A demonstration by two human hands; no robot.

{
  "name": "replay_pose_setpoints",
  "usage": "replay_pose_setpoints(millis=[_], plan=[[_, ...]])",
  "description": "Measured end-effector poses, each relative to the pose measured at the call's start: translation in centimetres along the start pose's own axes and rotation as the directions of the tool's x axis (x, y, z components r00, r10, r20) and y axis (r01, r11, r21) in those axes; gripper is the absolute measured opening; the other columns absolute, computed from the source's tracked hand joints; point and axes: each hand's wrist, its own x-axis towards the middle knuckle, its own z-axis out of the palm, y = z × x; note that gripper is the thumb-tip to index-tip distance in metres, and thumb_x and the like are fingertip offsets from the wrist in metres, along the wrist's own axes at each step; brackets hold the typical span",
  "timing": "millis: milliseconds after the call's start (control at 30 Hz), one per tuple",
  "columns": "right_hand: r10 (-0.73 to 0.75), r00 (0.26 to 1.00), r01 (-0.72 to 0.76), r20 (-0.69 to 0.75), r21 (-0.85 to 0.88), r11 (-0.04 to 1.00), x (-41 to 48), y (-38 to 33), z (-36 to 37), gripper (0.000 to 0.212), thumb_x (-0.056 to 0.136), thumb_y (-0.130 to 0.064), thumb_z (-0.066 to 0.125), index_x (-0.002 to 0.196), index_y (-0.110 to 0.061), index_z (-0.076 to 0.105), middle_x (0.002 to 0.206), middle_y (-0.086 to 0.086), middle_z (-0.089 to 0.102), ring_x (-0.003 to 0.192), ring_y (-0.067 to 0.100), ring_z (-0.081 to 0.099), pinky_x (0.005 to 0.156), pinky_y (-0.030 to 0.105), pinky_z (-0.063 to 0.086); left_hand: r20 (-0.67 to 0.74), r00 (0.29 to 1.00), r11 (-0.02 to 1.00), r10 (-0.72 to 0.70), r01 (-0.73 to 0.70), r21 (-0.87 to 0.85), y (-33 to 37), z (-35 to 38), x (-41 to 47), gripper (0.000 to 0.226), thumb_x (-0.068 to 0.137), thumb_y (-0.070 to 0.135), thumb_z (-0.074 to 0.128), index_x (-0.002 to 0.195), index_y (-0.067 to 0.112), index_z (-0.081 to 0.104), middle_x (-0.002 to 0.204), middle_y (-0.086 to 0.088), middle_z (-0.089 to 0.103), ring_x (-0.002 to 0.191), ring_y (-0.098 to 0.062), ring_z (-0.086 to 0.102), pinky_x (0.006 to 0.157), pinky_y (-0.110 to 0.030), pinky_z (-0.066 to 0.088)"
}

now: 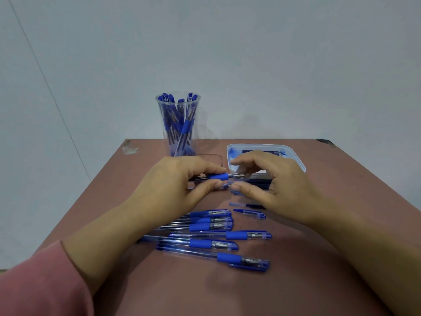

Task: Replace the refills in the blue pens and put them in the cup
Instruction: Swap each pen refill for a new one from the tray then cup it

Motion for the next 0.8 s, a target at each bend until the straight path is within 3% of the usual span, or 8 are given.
replay_pose_setpoints(millis=[133,300,467,633,800], plan=[[-0.029,1.0,0.029,-0.008,-0.031,0.999,0.11,0.03,0.16,0.015,0.09,-0.033,0.06,0.102,-0.025,0.065,0.086,-0.023,0.057,0.082,-0.004,0.057,0.073,0.011,0.044,-0.001,1.0,1.0,0.007,-0.007,0.002,0.01,-0.03,0.02,0.035,0.086,0.054,0.053,0.109,0.035,0.072,0.092,0.022,0.07,0.085,0.006,0.063,0.073,-0.019,0.051],[-0.008,1.0,0.008,-0.005,-0.012,1.0,-0.02,0.16,0.16,0.03,0.085,-0.044,0.064,0.112,-0.03,0.061,0.09,-0.027,0.057,0.088,-0.006,0.058,0.078,0.008,0.044,0.002,1.0,1.0,0.004,-0.004,0.001,-0.07,0.05,-0.03,0.036,0.085,0.055,0.052,0.11,0.036,0.071,0.092,0.024,0.069,0.085,0.007,0.063,0.071,-0.02,0.053],[-0.029,0.999,0.029,-0.021,-0.039,0.999,0.21,0.1,0.16,0.014,0.09,-0.036,0.059,0.095,-0.025,0.066,0.081,-0.022,0.055,0.078,-0.003,0.056,0.07,0.012,0.043,0.0,1.0,1.0,0.01,-0.01,-0.004,-0.04,0.02,0.07,0.036,0.086,0.055,0.053,0.11,0.036,0.071,0.092,0.023,0.069,0.085,0.007,0.063,0.072,-0.02,0.052],[0.0,1.0,0.0,-0.014,-0.008,1.0,0.05,0.11,0.05,0.027,0.085,-0.044,0.062,0.109,-0.034,0.058,0.087,-0.025,0.057,0.085,-0.003,0.058,0.076,0.011,0.046,0.0,1.0,1.0,0.017,-0.017,-0.006,-0.08,0.07,0.02,0.035,0.086,0.054,0.054,0.11,0.036,0.071,0.09,0.028,0.066,0.085,0.008,0.062,0.073,-0.016,0.051],[0.001,1.0,-0.001,0.009,-0.03,1.0,0.09,-0.03,0.19,0.013,0.092,-0.038,0.055,0.092,-0.027,0.063,0.077,-0.021,0.056,0.075,-0.003,0.055,0.068,0.009,0.041,-0.007,0.999,0.999,0.035,-0.035,0.006,-0.15,0.1,0.04,0.034,0.086,0.053,0.055,0.109,0.034,0.072,0.089,0.027,0.065,0.084,0.007,0.063,0.072,-0.017,0.051]])
